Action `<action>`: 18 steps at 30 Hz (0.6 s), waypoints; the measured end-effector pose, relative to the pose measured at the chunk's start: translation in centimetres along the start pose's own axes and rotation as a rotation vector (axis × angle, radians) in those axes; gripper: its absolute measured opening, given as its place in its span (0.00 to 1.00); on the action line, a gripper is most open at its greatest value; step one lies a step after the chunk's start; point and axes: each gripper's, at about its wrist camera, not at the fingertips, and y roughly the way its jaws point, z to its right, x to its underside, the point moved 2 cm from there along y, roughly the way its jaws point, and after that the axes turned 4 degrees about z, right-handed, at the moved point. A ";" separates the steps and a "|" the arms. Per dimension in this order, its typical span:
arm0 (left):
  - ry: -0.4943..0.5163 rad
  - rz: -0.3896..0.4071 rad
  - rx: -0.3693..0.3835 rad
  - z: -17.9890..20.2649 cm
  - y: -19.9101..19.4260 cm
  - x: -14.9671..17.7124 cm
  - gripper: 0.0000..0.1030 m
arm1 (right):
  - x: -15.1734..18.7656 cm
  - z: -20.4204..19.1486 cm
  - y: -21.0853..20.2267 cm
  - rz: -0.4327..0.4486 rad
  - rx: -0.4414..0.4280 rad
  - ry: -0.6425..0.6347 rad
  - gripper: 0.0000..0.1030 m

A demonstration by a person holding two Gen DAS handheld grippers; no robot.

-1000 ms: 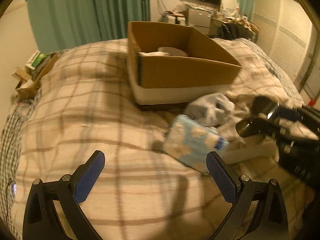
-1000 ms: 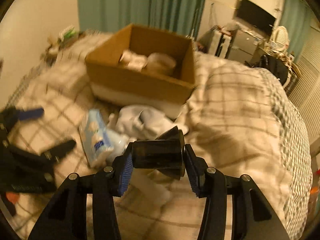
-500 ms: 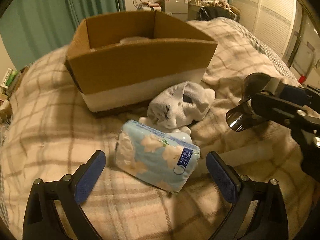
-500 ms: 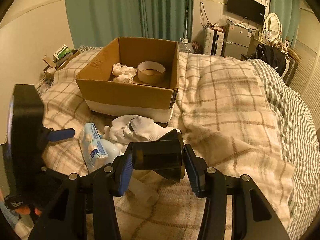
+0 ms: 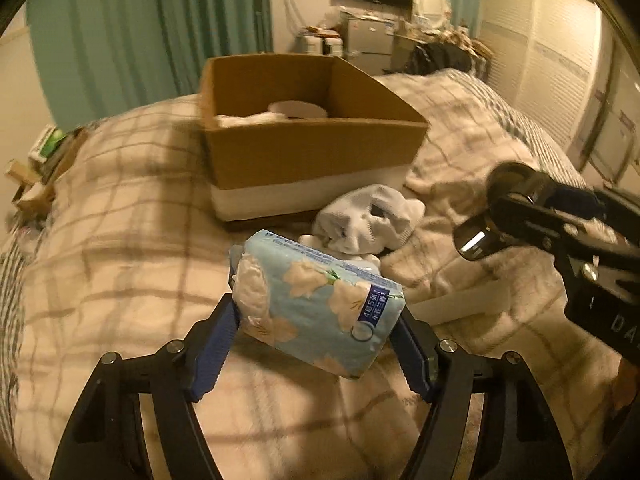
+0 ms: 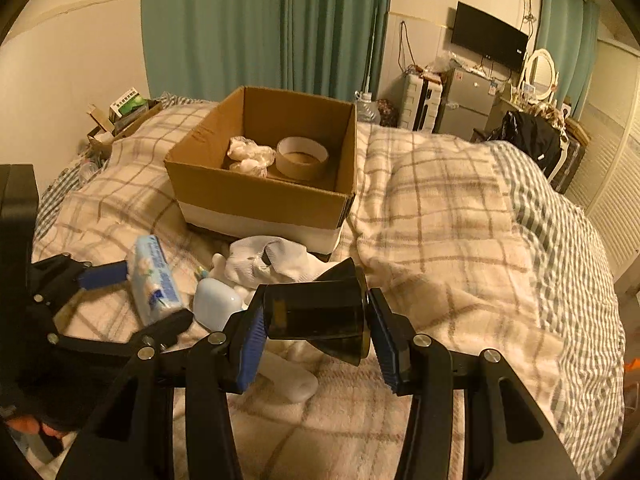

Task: Organize objects
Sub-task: 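Carry tissue pack and black cup into the box and open both tools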

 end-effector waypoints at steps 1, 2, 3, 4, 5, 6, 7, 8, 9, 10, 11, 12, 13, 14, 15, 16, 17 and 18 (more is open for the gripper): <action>-0.024 -0.002 0.000 -0.6 -0.7 -0.1 0.72 | 0.0 -0.1 -0.3 0.005 0.001 -0.003 0.45; -0.048 0.005 0.008 -0.9 -1.3 -0.3 0.72 | -0.1 -0.2 -0.8 0.014 0.000 -0.009 0.45; -0.063 0.015 0.015 -1.1 -1.8 -0.6 0.72 | -0.3 -0.3 -1.2 0.023 -0.002 -0.012 0.45; -0.073 0.033 0.015 -1.4 -2.7 -1.1 0.72 | -0.7 -0.4 -1.8 0.035 -0.002 -0.016 0.45; -0.072 0.046 0.008 -1.4 -3.0 -1.5 0.72 | -0.9 -0.5 -2.2 0.043 0.000 -0.020 0.45; -0.068 0.066 0.000 -1.5 -3.7 -2.0 0.72 | -1.4 -0.6 -2.7 0.057 0.004 -0.027 0.45; -0.065 0.087 -0.004 -1.5 -4.4 -2.5 0.72 | -1.9 -0.7 -3.2 0.070 0.009 -0.033 0.45; -0.063 0.102 -0.004 -1.6 -4.8 -3.0 0.72 | -2.5 -0.8 -3.9 0.087 0.015 -0.041 0.45; -0.063 0.118 -0.004 -1.7 -5.3 -3.5 0.72 | -3.0 -0.8 -4.3 0.100 0.016 -0.045 0.45; -0.062 0.133 -0.002 -1.8 -5.7 -4.2 0.72 | -3.7 -0.8 -4.9 0.116 0.014 -0.049 0.45; -0.061 0.145 -0.002 -1.9 -6.0 -4.8 0.72 | -4.2 -0.8 -5.2 0.125 0.013 -0.051 0.45; -0.059 0.158 -0.003 -2.0 -6.3 -5.5 0.72 | -4.7 -0.8 -5.5 0.136 0.011 -0.055 0.45; -0.056 0.173 -0.006 -2.1 -6.6 -6.3 0.72 | -5.4 -0.8 -5.8 0.147 0.010 -0.060 0.45; -0.054 0.184 -0.009 -2.3 -6.8 -6.9 0.72 | -6.3 -0.7 -6.0 0.161 0.011 -0.068 0.45; -0.051 0.194 -0.011 -2.4 -7.0 -7.5 0.72 | -6.9 -0.7 -6.2 0.171 0.012 -0.073 0.45; -0.048 0.206 -0.011 -2.5 -7.1 -8.3 0.72 | -7.6 -0.6 -6.3 0.181 0.010 -0.076 0.45; -0.047 0.214 -0.012 -2.7 -7.2 -9.0 0.72 | -8.6 -0.5 -6.4 0.195 0.002 -0.080 0.45; -0.047 0.224 -0.014 -2.9 -7.1 -9.9 0.72 | -9.5 -0.5 -6.4 0.206 -0.004 -0.082 0.45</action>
